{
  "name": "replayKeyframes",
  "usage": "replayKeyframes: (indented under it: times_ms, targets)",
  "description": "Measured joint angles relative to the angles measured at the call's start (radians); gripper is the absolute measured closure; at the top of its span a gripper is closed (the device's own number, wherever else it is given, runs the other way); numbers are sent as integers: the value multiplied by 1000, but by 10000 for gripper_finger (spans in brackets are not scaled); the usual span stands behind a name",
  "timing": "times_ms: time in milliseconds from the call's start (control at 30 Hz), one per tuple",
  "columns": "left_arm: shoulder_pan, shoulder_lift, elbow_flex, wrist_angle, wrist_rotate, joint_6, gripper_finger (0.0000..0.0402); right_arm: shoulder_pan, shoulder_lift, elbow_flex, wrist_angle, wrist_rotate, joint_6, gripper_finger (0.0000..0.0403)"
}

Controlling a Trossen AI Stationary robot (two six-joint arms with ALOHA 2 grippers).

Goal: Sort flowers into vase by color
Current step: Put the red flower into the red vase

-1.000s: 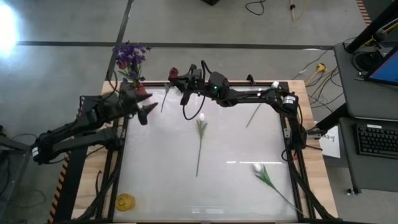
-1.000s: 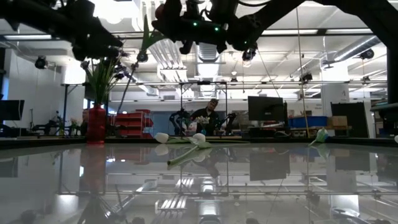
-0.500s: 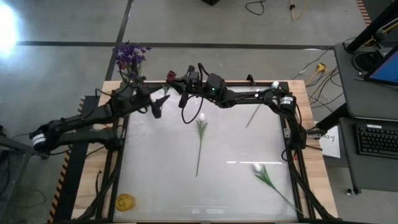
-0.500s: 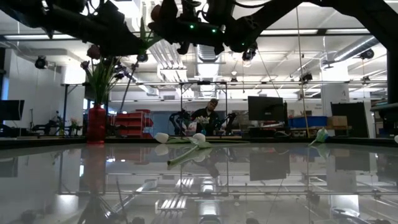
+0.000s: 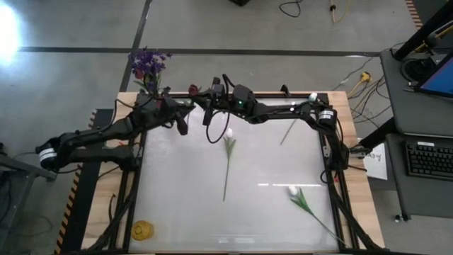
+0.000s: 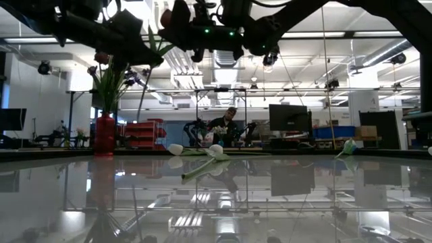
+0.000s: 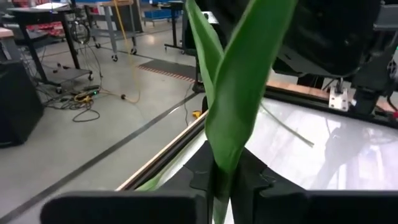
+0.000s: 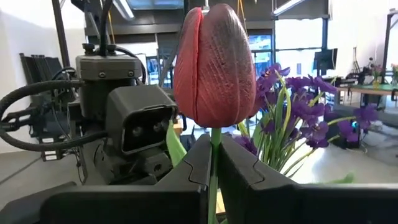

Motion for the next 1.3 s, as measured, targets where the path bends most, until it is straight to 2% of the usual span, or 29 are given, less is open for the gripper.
replayKeyframes:
  times_ms: [133,233,367,500,633,733,900,1067,1300]
  targets:
    - [0,-18,0,-50,0,95,398,3,-8,1,-47,-21,3,388]
    - [0,-35,27,-142,-1,151,399,4,-28,0,-108,-62,3,372]
    - [0,-40,100,-239,-4,153,401,4,-81,-1,-218,-62,-25,328]
    - [3,-37,155,-234,-9,175,401,3,-141,-1,-294,-53,-69,272]
    - [3,-40,165,-202,-120,275,401,4,-202,-2,-384,-54,-111,226]
    - [10,-40,165,-201,-214,370,401,8,-255,-5,-477,-48,-125,206]
    - [43,-38,163,-141,-255,413,401,39,-335,-71,-541,35,-185,207]
    - [102,-37,113,16,-292,449,401,81,-411,-182,-493,158,-233,224]
    - [135,-36,82,77,-295,455,402,84,-491,-348,-399,188,-177,250]
